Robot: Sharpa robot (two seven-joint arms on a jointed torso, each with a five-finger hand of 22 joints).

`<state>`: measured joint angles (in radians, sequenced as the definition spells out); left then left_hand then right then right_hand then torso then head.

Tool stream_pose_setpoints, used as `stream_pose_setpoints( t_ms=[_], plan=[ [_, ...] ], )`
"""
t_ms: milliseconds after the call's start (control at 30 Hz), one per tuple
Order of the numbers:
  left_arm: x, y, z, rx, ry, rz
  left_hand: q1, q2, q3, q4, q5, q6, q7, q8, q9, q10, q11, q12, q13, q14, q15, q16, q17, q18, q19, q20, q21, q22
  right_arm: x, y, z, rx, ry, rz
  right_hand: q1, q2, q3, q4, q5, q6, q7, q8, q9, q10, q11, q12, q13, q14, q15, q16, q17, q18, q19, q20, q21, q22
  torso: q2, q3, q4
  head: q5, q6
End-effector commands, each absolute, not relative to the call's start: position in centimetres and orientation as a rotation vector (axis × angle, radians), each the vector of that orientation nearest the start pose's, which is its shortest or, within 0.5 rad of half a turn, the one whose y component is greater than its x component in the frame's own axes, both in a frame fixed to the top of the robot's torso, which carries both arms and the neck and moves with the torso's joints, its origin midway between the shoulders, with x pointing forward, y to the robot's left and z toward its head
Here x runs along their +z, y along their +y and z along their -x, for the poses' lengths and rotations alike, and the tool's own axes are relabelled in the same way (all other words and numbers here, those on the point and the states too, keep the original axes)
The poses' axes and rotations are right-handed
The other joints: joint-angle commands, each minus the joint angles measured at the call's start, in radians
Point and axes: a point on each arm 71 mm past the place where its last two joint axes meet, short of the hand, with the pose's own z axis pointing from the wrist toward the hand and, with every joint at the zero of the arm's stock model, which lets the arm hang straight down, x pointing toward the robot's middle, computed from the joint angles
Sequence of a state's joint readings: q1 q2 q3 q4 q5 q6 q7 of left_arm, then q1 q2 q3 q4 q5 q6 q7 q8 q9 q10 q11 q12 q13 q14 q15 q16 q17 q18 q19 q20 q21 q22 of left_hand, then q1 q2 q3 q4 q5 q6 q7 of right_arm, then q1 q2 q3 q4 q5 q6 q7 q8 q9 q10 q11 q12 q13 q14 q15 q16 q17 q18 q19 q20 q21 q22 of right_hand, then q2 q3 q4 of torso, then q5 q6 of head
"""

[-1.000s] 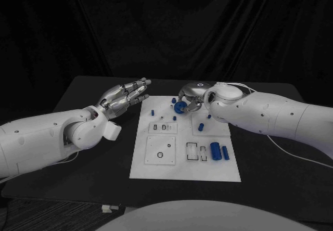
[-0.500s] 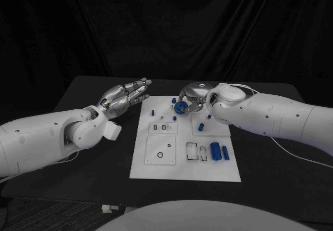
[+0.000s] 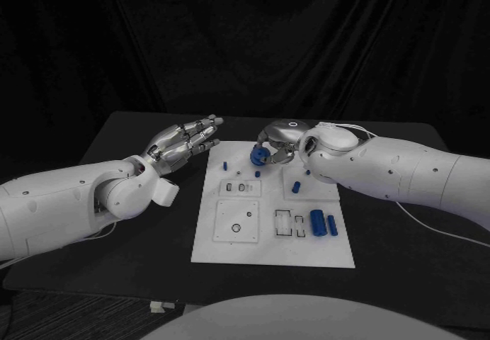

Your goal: Assemble the parts on the task board

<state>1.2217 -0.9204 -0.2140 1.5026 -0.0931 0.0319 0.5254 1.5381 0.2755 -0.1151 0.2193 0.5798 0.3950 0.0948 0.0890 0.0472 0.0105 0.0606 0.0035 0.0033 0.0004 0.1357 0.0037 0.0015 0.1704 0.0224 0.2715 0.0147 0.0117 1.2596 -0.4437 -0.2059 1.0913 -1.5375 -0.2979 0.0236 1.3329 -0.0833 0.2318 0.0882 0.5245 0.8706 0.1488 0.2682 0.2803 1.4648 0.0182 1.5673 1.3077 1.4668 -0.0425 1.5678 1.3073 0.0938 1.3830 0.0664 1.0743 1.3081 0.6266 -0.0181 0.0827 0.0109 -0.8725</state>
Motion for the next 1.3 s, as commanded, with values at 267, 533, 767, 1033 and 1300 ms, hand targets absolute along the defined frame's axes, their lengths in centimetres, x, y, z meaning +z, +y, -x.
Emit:
stream_pose_setpoints(
  t_ms=[267, 533, 767, 1033, 1300],
  plan=[
    [-21.9, 23.5, -46.0, -1.77, 1.604, 0.926, 0.007, -0.002, 0.005, 0.002, 0.003, -0.002, 0.006, 0.007, 0.0, -0.001, 0.005, 0.004, 0.002, 0.0, 0.007, -0.003, -0.001, 0.009, 0.001, 0.007, 0.005, 0.001, -22.6, -10.2, -54.3, 0.598, 1.683, 0.47, -0.008, 0.007, 0.007, -0.002, -0.026, 0.073, -0.045, 0.004, 0.078, 0.106, 0.012, 0.004, 0.263, 0.104, 0.009, 0.003, 0.263, 0.004, -0.001, 0.007, -0.008, 0.082, 0.001, -0.0003, 0.0015, -0.003, 0.0],
    [-21.9, 23.4, -46.0, -1.772, 1.606, 0.925, 0.007, -0.002, 0.005, 0.002, 0.003, -0.002, 0.006, 0.007, 0.0, -0.001, 0.005, 0.004, 0.002, 0.0, 0.007, -0.003, -0.001, 0.009, 0.001, 0.007, 0.005, 0.001, -23.2, -9.8, -55.0, 0.571, 1.716, 0.47, -0.015, 0.01, 0.011, 0.0, -0.053, 0.048, -0.037, -0.029, 0.066, 0.106, 0.017, 0.004, 0.263, 0.104, 0.014, 0.003, 0.263, 0.006, -0.007, 0.011, -0.024, 0.08, 0.002, 0.0, -0.0001, -0.003, 0.0],
    [-21.8, 23.3, -45.9, -1.773, 1.606, 0.925, 0.007, -0.002, 0.005, 0.002, 0.003, -0.002, 0.006, 0.007, 0.0, -0.001, 0.005, 0.004, 0.002, 0.0, 0.007, -0.003, -0.001, 0.009, 0.001, 0.007, 0.005, 0.001, -23.6, -9.9, -55.5, 0.547, 1.744, 0.469, -0.024, 0.01, 0.018, 0.004, -0.089, 0.0, -0.025, -0.087, 0.04, 0.106, 0.018, 0.004, 0.263, 0.104, 0.016, 0.003, 0.263, 0.014, -0.028, 0.015, -0.071, 0.069, 0.002, 0.0, 0.0004, -0.002, 0.0],
    [-21.8, 23.3, -45.9, -1.773, 1.605, 0.925, 0.006, -0.002, 0.009, 0.002, 0.003, -0.001, 0.007, 0.007, 0.0, -0.001, 0.006, 0.005, 0.002, 0.001, 0.008, -0.002, -0.001, 0.009, 0.001, 0.008, 0.005, 0.001, -23.9, -9.9, -55.6, 0.546, 1.769, 0.459, -0.039, 0.011, 0.0, 0.008, -0.236, -0.08, -0.024, -0.174, -0.014, 0.106, 0.015, 0.004, 0.263, 0.104, 0.015, 0.003, 0.263, 0.017, -0.037, 0.016, -0.102, 0.066, 0.002, -0.0002, 0.0018, -0.001, 0.0],
    [-21.8, 23.4, -45.9, -1.771, 1.605, 0.925, 0.006, -0.002, 0.009, 0.002, 0.003, -0.001, 0.007, 0.007, 0.0, -0.001, 0.006, 0.005, 0.002, 0.001, 0.008, -0.002, -0.001, 0.009, 0.001, 0.008, 0.005, 0.001, -24.0, -9.7, -55.4, 0.556, 1.775, 0.456, -0.074, 0.011, -0.066, 0.029, -0.407, -0.112, -0.03, -0.204, -0.062, 0.106, 0.011, 0.004, 0.263, 0.104, 0.013, 0.003, 0.263, 0.019, -0.034, 0.014, -0.124, 0.07, 0.001, -0.0015, 0.0016, 0.0, 0.0]
  ],
)
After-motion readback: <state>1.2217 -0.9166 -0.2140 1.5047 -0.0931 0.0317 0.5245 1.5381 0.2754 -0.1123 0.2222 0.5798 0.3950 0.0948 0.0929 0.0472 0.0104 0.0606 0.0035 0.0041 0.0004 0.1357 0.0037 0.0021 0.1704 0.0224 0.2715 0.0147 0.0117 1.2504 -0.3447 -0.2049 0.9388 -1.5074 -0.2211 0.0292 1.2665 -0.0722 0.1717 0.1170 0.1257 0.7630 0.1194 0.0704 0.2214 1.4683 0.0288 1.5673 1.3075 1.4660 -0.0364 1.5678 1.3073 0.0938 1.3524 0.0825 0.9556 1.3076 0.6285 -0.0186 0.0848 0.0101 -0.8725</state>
